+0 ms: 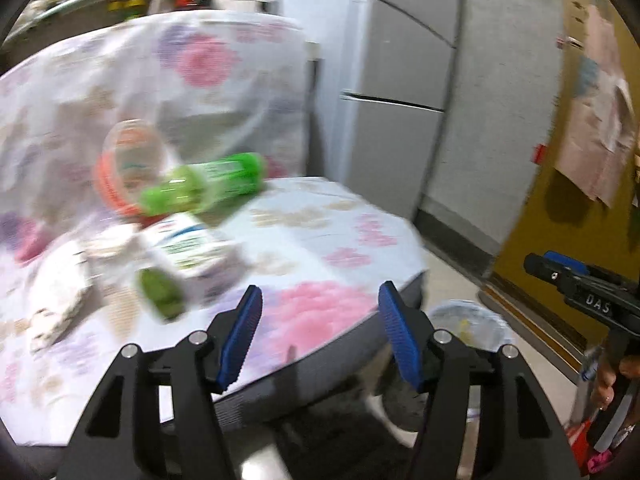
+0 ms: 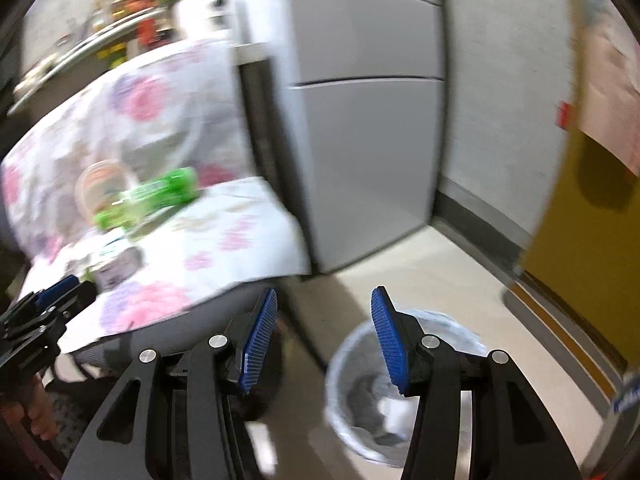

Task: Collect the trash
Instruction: 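Grasp the white plastic bag with the left tool while the right tool grasps the milk carton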

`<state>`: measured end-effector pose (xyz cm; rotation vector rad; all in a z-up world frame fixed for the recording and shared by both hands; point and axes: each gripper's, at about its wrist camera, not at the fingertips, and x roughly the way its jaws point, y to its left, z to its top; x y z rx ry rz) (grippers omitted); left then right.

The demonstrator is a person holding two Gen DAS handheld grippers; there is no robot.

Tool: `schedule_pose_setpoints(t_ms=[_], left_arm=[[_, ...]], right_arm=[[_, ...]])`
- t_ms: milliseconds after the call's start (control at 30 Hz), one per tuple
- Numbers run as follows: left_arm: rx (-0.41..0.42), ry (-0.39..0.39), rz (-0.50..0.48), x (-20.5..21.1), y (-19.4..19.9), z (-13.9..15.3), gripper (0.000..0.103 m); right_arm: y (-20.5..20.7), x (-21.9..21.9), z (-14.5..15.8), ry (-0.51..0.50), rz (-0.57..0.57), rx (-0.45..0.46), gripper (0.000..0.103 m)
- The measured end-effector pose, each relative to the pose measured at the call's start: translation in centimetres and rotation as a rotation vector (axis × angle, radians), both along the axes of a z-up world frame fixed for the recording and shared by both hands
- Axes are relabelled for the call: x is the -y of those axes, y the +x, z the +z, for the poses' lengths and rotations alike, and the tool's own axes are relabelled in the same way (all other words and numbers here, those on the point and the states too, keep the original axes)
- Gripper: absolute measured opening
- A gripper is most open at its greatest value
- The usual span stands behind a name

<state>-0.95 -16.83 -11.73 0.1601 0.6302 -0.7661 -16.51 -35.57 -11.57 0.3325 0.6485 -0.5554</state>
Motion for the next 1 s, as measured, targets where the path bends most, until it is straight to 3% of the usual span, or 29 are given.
schedule_pose_setpoints(t_ms=[267,467,633,1000], left_arm=[[0.017,0.008,0.246,-8.8,2.8,1.7,0.072],[0.03,0.038,0.37,-13.2,5.2,1.5,0.081],[-0.006,0.06,0.394,-14.6,7.4,0.1,0.083],[-0.074,0.072,0.411,-15.5,11.1,-2.6,0.083]], right_arm=[[7.0,-6.3,2.0,-0.045,0.284,0.038,0.069],[12.9,-9.6,0.6,-0.008,0.468,0.026,0.086],[18.4,-11.0,-1.9,0.021,0.586,-0.019,0.087],[25.1,-9.7,-5.3,0.046,0.647,-0.098,0.087]])
